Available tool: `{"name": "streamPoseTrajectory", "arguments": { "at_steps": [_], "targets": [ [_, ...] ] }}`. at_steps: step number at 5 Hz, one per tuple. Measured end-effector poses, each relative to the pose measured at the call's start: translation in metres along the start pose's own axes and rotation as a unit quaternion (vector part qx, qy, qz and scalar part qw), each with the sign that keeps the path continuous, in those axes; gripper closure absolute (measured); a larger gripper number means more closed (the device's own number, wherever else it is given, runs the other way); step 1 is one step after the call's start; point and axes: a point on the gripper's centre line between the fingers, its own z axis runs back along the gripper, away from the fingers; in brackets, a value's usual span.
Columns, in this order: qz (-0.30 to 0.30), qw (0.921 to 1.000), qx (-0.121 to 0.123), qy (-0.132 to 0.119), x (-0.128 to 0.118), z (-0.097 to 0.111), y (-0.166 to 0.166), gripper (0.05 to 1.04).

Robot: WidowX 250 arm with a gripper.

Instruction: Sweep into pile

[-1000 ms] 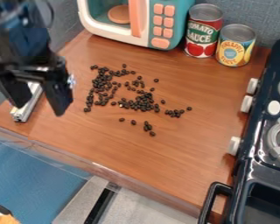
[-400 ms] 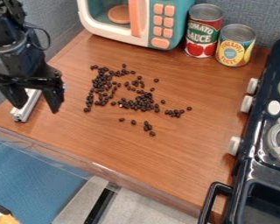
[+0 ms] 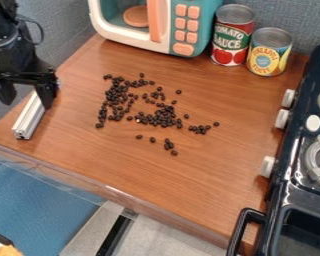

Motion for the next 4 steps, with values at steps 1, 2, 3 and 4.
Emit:
{"name": "streamPoseTrajectory", "arguments": {
  "at_steps": [1, 2, 3, 4],
  "targets": [
    [0.004, 0.9999, 0.012, 0.005, 0.001, -0.013, 0.007, 0.083],
    [0.011, 0.9997, 0.023, 0.006, 0.001, -0.027, 0.010, 0.083],
    [0.024, 0.9993, 0.029, 0.010, 0.002, -0.033, 0.012, 0.083],
    [0.028, 0.9990, 0.036, 0.002, 0.007, -0.035, 0.008, 0.083]
  ]
}}
